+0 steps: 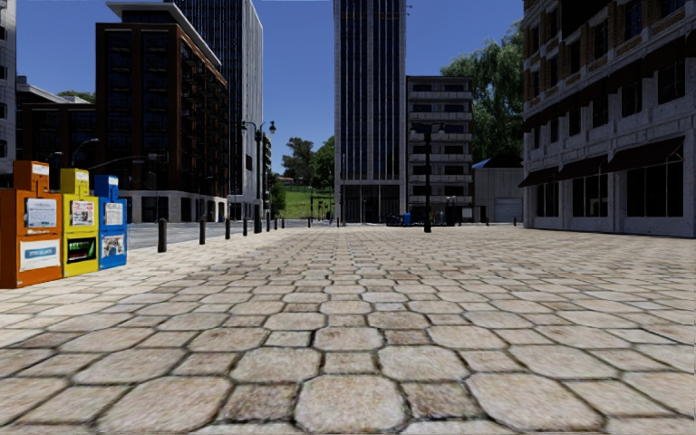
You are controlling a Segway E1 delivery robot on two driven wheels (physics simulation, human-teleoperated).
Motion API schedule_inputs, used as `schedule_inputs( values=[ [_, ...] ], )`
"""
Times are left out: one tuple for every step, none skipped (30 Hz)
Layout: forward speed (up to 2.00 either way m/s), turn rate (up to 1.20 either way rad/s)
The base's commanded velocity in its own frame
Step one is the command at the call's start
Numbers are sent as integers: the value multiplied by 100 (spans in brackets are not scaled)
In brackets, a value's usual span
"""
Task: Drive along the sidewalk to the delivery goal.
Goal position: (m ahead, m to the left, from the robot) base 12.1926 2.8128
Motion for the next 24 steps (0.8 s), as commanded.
schedule_inputs(
  values=[
    [200,25],
    [200,26],
    [200,26],
    [200,26],
    [200,26],
    [200,26],
    [200,26],
    [200,26],
    [200,26],
    [200,26],
    [200,27],
    [200,30],
    [200,30],
    [200,31],
    [200,32],
    [200,32],
    [200,32],
    [200,32],
    [200,32],
    [200,32],
    [200,32],
    [200,32],
    [200,32],
    [200,32]
  ],
)
